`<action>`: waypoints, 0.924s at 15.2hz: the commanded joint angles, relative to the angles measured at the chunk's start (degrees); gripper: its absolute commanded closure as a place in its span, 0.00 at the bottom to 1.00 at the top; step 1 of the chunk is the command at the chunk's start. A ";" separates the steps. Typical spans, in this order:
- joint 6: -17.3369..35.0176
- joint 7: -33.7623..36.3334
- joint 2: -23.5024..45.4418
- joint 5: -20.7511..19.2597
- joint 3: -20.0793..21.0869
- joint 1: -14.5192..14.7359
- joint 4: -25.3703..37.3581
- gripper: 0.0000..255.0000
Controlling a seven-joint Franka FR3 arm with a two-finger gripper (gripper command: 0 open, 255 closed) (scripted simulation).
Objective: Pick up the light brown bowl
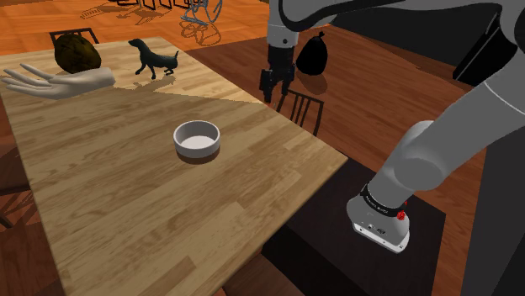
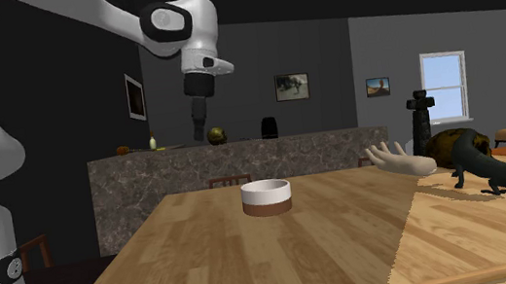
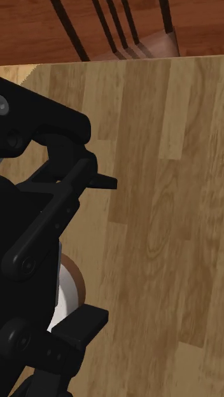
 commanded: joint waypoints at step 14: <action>9.25 8.12 32.87 -5.53 3.03 3.63 23.43 0.00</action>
